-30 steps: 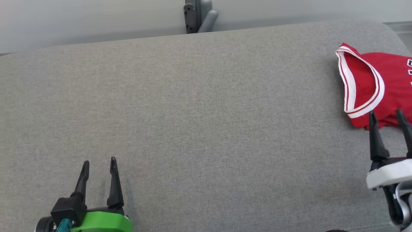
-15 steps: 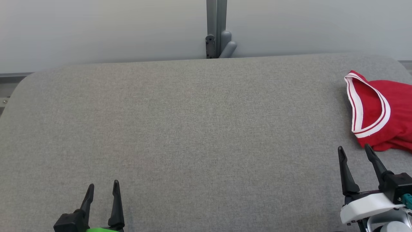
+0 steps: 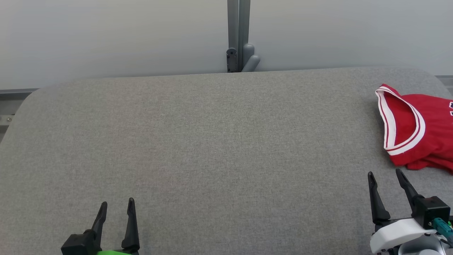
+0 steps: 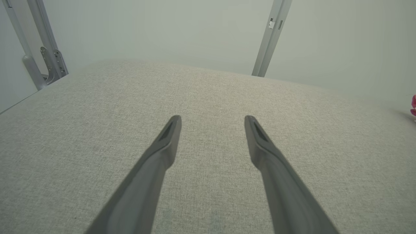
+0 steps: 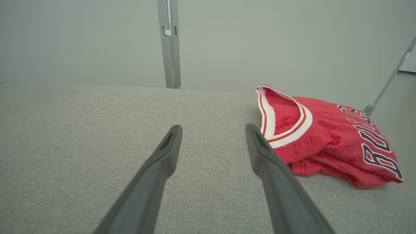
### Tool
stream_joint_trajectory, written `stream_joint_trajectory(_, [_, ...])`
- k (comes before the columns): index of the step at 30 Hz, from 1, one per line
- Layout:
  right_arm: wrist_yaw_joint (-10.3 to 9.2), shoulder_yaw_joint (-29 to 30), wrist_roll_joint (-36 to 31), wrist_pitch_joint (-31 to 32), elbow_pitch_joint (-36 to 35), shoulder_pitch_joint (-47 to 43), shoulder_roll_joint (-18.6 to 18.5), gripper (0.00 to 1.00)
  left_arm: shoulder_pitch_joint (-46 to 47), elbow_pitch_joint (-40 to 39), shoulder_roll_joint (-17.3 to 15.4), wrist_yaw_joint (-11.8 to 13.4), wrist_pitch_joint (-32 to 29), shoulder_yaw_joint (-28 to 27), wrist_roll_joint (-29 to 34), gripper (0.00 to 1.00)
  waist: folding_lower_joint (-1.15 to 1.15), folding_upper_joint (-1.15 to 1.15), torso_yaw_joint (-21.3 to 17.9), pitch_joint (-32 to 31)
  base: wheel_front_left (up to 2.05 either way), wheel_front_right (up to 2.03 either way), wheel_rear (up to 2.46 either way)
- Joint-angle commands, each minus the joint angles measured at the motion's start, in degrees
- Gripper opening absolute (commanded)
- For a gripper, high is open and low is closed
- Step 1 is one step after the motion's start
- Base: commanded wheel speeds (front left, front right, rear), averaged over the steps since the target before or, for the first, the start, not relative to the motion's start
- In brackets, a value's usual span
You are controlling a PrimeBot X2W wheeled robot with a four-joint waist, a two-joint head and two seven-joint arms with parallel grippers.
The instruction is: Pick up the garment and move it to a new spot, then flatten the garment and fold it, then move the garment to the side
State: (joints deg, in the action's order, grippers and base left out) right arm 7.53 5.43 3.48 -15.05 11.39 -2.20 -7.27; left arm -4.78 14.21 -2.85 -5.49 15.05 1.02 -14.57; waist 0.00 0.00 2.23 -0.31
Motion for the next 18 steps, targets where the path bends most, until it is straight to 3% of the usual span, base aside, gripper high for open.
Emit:
stream_joint_trajectory(1, [-0.09, 0.14, -0.08, -0.13, 0.17, -0.1, 0.08, 1.0, 0.31, -0.07, -0.12, -0.14, 0.13, -0.01, 0.07, 1.0, 0.0, 0.0, -0.11, 0.08, 0.0, 0.0, 0.0])
stream_joint_trajectory(17, [0.0, -0.12, 0.11, -0.01, 0.06, 0.22, 0.52, 1.0, 0.22, 0.07, -0.02, -0.08, 0.0, 0.02, 0.13, 1.0, 0.0, 0.0, -0.36, 0.28, 0.0, 0.0, 0.0])
stream_joint_trajectory(18, [0.01, -0.29, 0.02, 0.07, 0.95, -0.37, 1.01, 0.0, -0.49, 0.97, 0.13, -0.06, -0.09, 0.17, 0.07, 0.0, 0.0, 0.0, -0.36, 0.29, 0.0, 0.0, 0.0])
